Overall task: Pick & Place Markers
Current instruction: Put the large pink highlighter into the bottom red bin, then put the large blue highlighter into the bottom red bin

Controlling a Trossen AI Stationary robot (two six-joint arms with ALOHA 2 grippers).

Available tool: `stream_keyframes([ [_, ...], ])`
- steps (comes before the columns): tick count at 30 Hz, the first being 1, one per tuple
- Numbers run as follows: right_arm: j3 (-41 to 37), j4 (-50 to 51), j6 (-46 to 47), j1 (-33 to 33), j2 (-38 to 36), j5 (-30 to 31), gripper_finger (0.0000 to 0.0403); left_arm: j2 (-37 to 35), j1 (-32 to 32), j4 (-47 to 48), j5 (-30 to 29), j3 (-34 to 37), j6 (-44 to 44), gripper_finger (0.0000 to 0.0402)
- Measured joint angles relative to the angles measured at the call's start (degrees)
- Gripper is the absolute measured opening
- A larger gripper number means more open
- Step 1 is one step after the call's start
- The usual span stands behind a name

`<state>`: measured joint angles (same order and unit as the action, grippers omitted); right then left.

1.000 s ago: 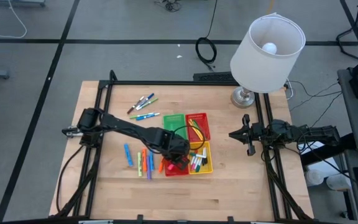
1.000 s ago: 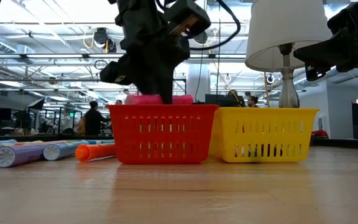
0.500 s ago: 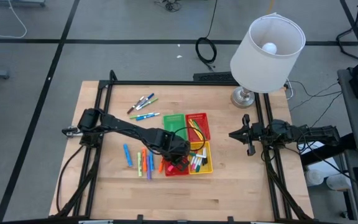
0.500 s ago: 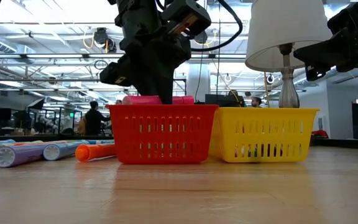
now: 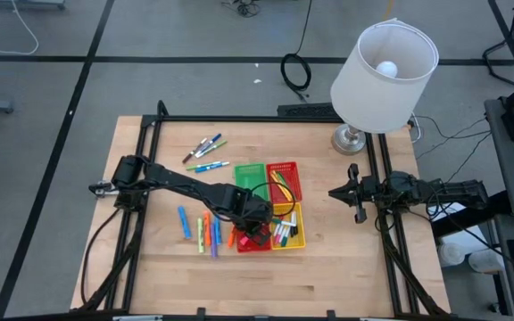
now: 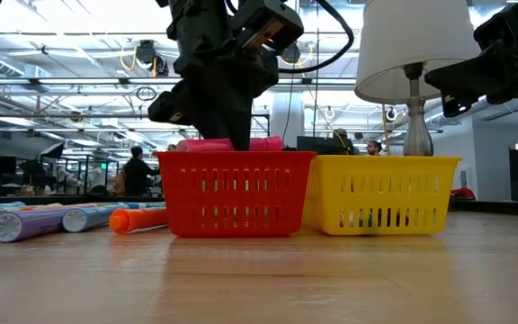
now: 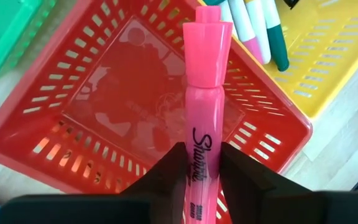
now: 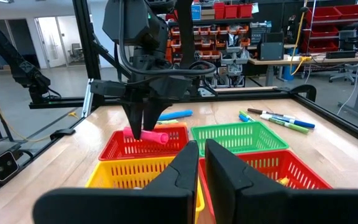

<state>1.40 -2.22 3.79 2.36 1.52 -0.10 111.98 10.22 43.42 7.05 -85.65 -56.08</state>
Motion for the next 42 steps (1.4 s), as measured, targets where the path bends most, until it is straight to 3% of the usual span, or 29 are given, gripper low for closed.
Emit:
stream_keyframes([
  [12, 0.0, 0.02, -0.01, 0.0, 0.0, 0.0, 0.0018, 0.0, -0.05, 0.0, 0.12, 0.0, 0.12, 0.0166],
  [15, 0.01, 0.02, 0.0, -0.01, 0.0, 0.0, 0.0018, 0.0, -0.49, 0.07, 2.23, 0.0, 0.4, 0.0167],
  [20, 0.01, 0.02, 0.01, 0.01, 0.0, 0.01, 0.0018, -1.11, -0.96, 1.81, 10.67, -0.07, -1.04, 0.0157],
  [23, -0.01, 0.02, -0.02, -0.01, 0.0, 0.0, 0.0018, -2.33, -0.43, 5.18, 10.85, -0.07, -1.78, 0.0149],
  [33, 0.0, 0.02, 0.01, -0.01, 0.16, 0.0, 0.0018, -12.18, 5.35, 25.62, -5.31, -0.07, -10.52, 0.0127],
  [39, 0.0, 0.0, 0.01, 0.0, 0.17, 0.0, 0.0018, -17.01, 10.03, 37.3, -12.81, -0.07, -21.78, 0.0129],
  [42, 0.01, 0.0, 0.01, -0.01, 0.17, 0.0, 0.0018, -18.25, 11.46, 41.86, -13.73, -0.07, -27.98, 0.0129],
])
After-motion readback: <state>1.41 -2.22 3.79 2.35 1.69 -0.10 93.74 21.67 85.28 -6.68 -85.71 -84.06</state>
